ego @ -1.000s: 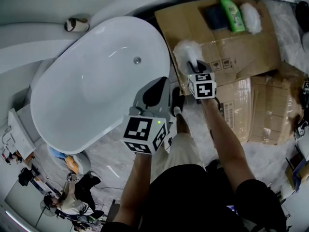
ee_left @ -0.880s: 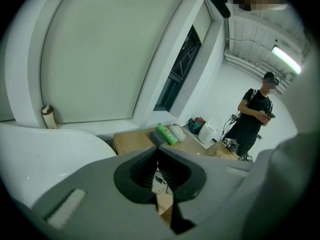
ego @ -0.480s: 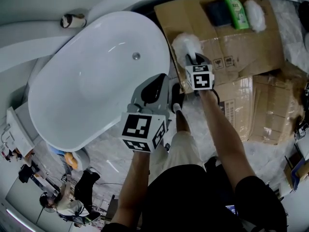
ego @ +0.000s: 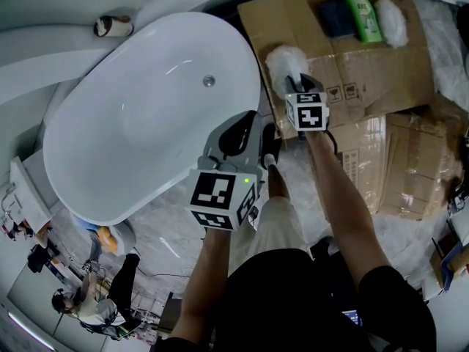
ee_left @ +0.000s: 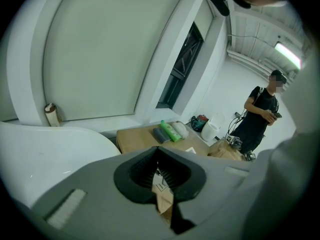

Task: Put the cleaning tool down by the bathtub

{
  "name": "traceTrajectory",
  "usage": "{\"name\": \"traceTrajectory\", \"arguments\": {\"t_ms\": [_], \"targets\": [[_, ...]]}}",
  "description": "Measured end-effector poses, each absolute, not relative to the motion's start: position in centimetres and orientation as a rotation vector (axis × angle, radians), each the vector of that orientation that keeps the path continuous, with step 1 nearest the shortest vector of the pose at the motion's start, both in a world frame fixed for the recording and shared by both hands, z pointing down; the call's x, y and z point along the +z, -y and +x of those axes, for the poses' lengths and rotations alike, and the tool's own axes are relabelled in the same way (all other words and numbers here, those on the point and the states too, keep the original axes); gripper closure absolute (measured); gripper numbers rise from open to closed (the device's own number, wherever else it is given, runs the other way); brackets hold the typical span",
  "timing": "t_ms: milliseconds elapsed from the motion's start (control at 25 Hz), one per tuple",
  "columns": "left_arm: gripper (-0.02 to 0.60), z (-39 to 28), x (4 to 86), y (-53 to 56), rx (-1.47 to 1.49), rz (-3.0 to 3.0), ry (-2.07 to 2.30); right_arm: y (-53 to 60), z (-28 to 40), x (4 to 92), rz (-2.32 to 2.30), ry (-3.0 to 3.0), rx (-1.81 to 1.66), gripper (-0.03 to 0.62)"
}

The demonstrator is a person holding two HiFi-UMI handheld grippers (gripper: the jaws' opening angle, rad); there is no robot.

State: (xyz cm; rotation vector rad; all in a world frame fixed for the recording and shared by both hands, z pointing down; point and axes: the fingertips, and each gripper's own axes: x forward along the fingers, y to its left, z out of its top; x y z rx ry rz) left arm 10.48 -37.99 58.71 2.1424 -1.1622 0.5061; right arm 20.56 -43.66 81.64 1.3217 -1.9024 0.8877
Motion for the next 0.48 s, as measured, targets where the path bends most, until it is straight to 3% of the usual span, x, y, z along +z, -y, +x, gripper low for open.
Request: {"name": "traceTrajectory", "arguments": {"t_ms": [480], "targets": [[0.581,8.7,58.8,37.0,0.513,2.135,1.188,43.2,21.3,80.5,1.369,1.91,0.809,0.491]]}}
